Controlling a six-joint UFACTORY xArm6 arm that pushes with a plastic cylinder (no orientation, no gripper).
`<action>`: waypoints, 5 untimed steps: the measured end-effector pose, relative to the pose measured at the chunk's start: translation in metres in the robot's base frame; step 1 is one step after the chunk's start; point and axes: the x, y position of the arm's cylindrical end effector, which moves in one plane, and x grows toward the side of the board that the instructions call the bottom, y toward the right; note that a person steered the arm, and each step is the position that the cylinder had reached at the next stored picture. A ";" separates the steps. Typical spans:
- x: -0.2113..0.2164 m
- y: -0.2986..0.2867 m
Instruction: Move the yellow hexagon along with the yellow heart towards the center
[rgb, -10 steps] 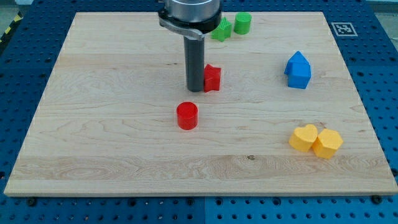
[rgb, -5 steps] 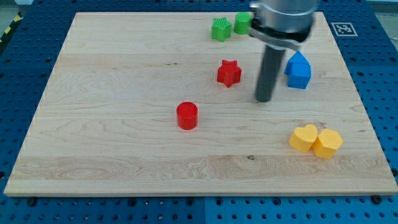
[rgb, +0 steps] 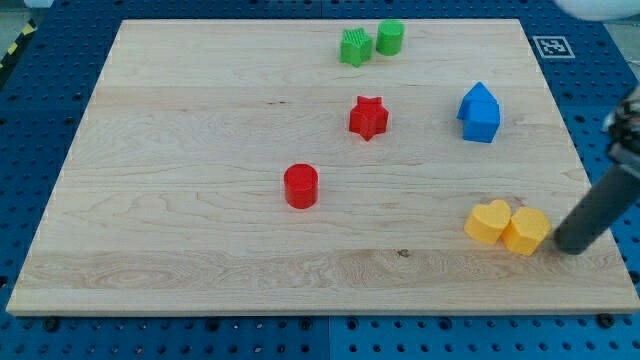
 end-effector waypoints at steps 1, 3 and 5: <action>0.004 -0.015; -0.012 -0.043; -0.014 -0.074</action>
